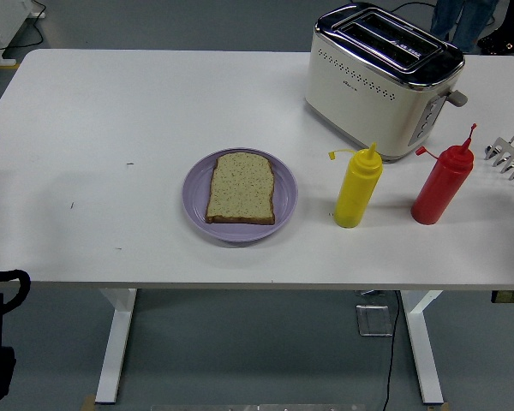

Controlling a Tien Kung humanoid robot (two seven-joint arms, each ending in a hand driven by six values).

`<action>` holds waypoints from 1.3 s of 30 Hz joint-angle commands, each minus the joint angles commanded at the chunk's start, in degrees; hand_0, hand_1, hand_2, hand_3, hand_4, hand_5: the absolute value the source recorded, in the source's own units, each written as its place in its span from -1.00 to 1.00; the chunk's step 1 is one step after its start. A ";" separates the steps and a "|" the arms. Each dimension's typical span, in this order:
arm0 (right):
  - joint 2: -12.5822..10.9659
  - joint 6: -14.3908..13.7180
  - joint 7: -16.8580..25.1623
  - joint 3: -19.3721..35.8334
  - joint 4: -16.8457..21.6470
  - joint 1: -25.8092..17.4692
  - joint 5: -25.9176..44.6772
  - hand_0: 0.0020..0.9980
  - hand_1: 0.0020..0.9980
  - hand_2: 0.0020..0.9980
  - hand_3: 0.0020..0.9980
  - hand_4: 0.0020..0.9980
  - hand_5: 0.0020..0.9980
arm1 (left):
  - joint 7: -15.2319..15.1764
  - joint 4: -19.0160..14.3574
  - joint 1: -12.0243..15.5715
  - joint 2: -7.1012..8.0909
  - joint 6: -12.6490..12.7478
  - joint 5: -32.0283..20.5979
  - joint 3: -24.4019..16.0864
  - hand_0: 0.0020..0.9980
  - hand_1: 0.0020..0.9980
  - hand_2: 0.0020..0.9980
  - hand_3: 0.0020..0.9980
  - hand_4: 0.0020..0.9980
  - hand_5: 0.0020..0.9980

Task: Pick up the cup,pour liquid into bread,place the cup on the desk

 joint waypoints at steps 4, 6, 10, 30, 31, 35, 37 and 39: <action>0.01 -0.01 -0.06 0.00 0.00 -0.01 -0.05 0.74 0.65 0.75 0.84 0.56 -0.17 | 0.01 0.01 -0.04 0.00 0.00 0.00 0.01 0.57 0.47 0.46 0.37 0.13 1.00; 0.00 -0.01 -0.09 0.03 0.00 0.00 -0.08 0.74 0.65 0.75 0.84 0.56 -0.17 | 0.00 0.02 -0.05 0.00 0.01 0.00 0.01 0.57 0.47 0.46 0.37 0.13 1.00; 0.01 -0.01 -0.11 0.10 -0.01 0.00 -0.14 0.74 0.65 0.75 0.84 0.56 -0.16 | 0.00 0.02 -0.06 0.00 -0.01 0.01 0.02 0.57 0.47 0.46 0.37 0.13 1.00; -0.02 -0.06 -0.25 0.18 0.04 -0.04 -1.27 0.74 0.65 0.75 0.84 0.56 -0.17 | -0.04 0.03 -0.07 0.00 -0.01 0.00 0.02 0.57 0.47 0.47 0.38 0.13 1.00; -0.04 -0.06 -0.25 0.18 0.04 -0.05 -1.30 0.74 0.65 0.75 0.84 0.56 -0.17 | -0.04 0.03 -0.07 0.00 -0.01 0.00 0.02 0.57 0.47 0.47 0.38 0.13 1.00; -0.03 -0.08 -0.23 0.21 0.05 -0.06 -1.28 0.75 0.65 0.75 0.85 0.57 -0.17 | -0.04 0.02 -0.06 0.00 -0.02 0.00 0.07 0.57 0.47 0.47 0.38 0.13 1.00; -0.04 -0.09 -0.24 0.17 0.03 -0.07 -1.26 0.75 0.65 0.75 0.85 0.57 -0.17 | -0.05 0.01 -0.06 0.00 -0.02 0.00 0.10 0.57 0.47 0.47 0.38 0.13 1.00; -0.02 -0.09 -0.23 0.15 0.02 -0.07 -1.25 0.75 0.65 0.75 0.85 0.57 -0.17 | -0.06 0.03 -0.03 0.00 0.00 -0.01 0.10 0.57 0.47 0.47 0.38 0.13 1.00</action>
